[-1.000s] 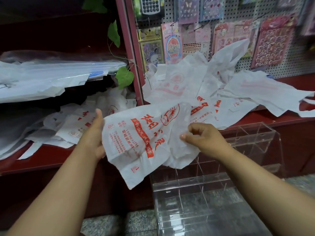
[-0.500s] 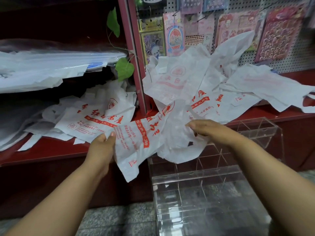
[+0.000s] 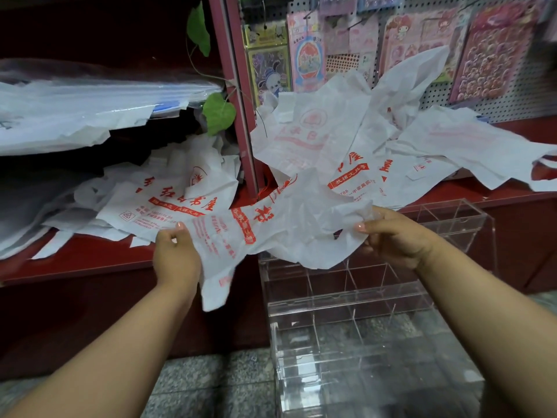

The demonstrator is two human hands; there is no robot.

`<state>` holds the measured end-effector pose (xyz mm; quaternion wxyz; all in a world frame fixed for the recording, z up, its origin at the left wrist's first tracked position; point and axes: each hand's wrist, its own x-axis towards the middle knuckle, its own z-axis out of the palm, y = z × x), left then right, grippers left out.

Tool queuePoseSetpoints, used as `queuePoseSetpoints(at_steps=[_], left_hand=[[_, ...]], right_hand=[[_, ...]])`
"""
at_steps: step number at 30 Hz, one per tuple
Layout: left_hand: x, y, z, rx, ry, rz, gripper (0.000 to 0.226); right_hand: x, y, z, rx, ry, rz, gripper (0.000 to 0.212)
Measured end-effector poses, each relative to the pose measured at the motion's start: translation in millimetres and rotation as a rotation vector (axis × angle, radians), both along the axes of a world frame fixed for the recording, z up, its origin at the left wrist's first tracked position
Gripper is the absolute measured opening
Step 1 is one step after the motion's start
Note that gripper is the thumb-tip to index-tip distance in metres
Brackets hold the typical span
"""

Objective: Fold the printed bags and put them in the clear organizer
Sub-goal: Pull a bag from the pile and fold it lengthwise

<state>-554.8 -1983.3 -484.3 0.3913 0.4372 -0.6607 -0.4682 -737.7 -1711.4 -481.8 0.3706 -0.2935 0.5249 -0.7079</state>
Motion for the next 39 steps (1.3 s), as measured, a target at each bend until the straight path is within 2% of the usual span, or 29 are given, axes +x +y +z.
queuePoseSetpoints(at_steps=[1,3,5,8,11,13,15,19,22,26,29,31,35,38,39], left_hand=[[-1,-1,1,0.126,0.022,-0.008,0.044],[-1,3,6,0.442,0.103,-0.099,0.045],[3,11,9,0.638,0.066,-0.203,0.047],[9,19,1,0.843,-0.083,-0.276,0.051],[13,31,-16,0.909,-0.159,-0.306,0.034],[12,40,-26,0.859,-0.135,-0.284,0.018],[8,40,-35,0.757,-0.053,-0.221,0.018],[6,23,-47,0.345,-0.073,-0.098,0.019],[10,18,-37,0.112,-0.123,-0.067,0.022],[13,1,-25,-0.024,-0.177,-0.108,0.025],[21,-10,-22,-0.048,-0.187,-0.127,0.026],[25,-14,-21,-0.063,-0.218,-0.137,0.027],[30,-19,-22,-0.068,-0.239,-0.146,0.028],[31,-18,-21,-0.038,-0.245,-0.190,0.028],[32,-17,-22,-0.028,-0.260,-0.206,0.028]], right_hand=[[0,1,0,-0.007,-0.007,-0.028,0.079],[2,2,0,-0.021,-0.031,-0.072,0.060],[3,3,-2,-0.038,-0.092,-0.103,0.048],[7,0,-6,-0.065,-0.181,-0.091,0.078],[12,-4,-7,-0.102,-0.254,-0.094,0.091],[14,-6,-7,-0.119,-0.286,-0.105,0.094],[14,-6,-8,-0.131,-0.298,-0.093,0.089],[14,-3,-6,-0.213,-0.336,-0.065,0.070],[15,3,-3,-0.250,-0.336,-0.089,0.045],[2,18,-6,-0.319,-0.396,-0.123,0.063],[-9,33,-10,-0.378,-0.467,-0.111,0.066],[-10,42,-10,-0.403,-0.445,-0.061,0.068],[-7,49,-7,-0.187,-0.244,-0.102,0.050],[-5,49,-6,0.266,0.098,-0.099,0.031],[-4,50,-5,0.463,0.260,-0.068,0.035]])
